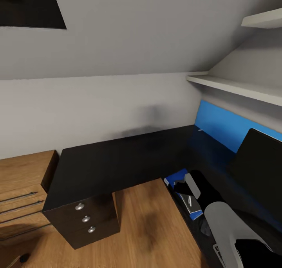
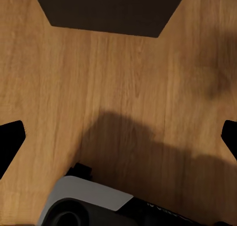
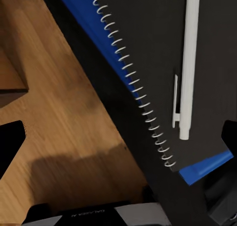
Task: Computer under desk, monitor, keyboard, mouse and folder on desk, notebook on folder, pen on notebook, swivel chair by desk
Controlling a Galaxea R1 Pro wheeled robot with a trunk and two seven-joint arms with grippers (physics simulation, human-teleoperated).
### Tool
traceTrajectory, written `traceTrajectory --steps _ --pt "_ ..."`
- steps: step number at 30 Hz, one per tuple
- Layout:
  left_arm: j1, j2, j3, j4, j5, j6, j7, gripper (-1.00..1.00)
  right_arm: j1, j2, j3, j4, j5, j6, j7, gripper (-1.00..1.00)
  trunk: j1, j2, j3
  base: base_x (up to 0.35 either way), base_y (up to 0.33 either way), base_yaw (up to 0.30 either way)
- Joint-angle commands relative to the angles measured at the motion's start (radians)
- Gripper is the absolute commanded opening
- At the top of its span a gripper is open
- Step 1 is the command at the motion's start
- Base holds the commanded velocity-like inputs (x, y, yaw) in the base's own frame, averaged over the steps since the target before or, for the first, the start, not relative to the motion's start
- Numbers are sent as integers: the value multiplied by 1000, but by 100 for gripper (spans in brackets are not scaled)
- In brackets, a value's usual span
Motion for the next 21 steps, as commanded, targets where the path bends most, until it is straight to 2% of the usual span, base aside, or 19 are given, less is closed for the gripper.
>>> traceTrajectory --steps 1,21 --pt "-1 0 -1 0 6 -3 2 100 0 0 -1 -2 -11 3 -9 100 -4 6 2 0 0 255" --pt "0 -1 -1 0 6 -3 2 100 0 2 -1 1 -10 -2 -7 100 -80 146 64 0 0 257"
